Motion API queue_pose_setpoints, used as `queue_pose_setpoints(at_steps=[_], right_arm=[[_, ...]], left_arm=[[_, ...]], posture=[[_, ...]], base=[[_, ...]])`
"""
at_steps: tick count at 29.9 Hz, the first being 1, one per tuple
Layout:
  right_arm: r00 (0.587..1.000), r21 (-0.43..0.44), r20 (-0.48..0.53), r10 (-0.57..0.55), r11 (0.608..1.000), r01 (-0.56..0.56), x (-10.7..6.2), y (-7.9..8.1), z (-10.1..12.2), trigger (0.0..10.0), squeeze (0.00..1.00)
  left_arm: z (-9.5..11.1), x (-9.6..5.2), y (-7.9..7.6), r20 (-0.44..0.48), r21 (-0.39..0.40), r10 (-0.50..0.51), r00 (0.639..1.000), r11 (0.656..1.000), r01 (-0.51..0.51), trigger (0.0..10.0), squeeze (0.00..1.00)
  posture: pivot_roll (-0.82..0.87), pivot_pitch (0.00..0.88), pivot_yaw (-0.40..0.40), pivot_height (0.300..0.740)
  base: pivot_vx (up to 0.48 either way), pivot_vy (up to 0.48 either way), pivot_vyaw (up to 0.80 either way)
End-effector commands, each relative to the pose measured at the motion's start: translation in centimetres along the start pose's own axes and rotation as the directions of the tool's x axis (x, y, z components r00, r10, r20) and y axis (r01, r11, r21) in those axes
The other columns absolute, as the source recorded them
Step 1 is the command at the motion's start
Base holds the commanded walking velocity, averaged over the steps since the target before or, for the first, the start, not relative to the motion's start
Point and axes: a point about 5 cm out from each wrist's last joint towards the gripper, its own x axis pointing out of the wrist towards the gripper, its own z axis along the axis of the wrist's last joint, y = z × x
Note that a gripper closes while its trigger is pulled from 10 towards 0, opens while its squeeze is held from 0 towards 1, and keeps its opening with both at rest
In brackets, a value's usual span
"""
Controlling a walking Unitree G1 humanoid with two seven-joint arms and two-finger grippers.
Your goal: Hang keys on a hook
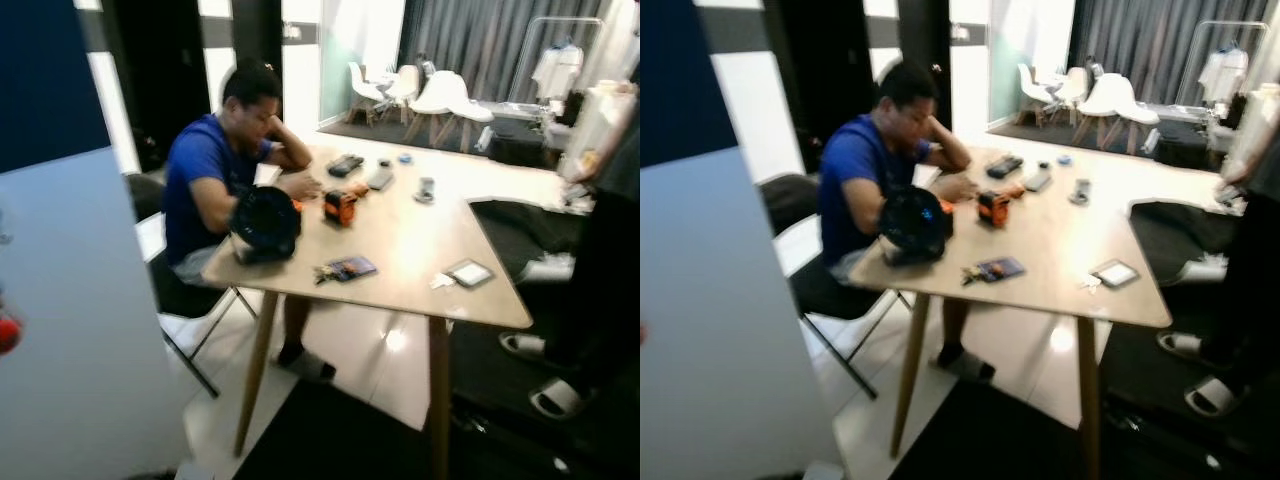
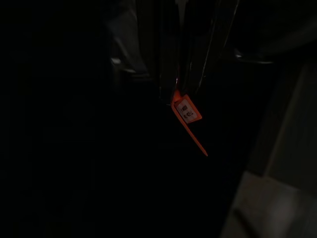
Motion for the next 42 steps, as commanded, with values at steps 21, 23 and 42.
queue_pose_setpoints(at_steps=[21,23,42], right_arm=[[1.0,-0.031,-0.017,0.007,0.999,-0.007,-0.1,-0.1,-0.5,10.0,0.0],[1.0,-0.032,-0.016,0.009,0.999,-0.009,-0.1,0.0,-0.4,10.0,0.0],[1.0,-0.051,-0.007,0.03,0.998,-0.03,0.1,0.3,0.1,10.0,0.0]], left_arm=[[-0.8,-0.4,-0.2,-0.022,-0.003,-0.001,1.0,1.0,0.0,10.0,0.0],[-0.9,-0.5,-0.1,-0.023,-0.001,0.002,1.0,1.0,-0.002,10.0,0.0],[-1.9,-0.9,0.3,-0.08,0.002,0.017,0.997,1.0,-0.017,10.0,0.0]], posture=[[0.11,0.018,-0.014,0.74],[0.11,0.018,-0.015,0.74],[0.12,0.011,-0.025,0.74]], base=[[0.0,0.0,0.8],[0.0,0.0,0.8],[0.0,0.0,0.8]])
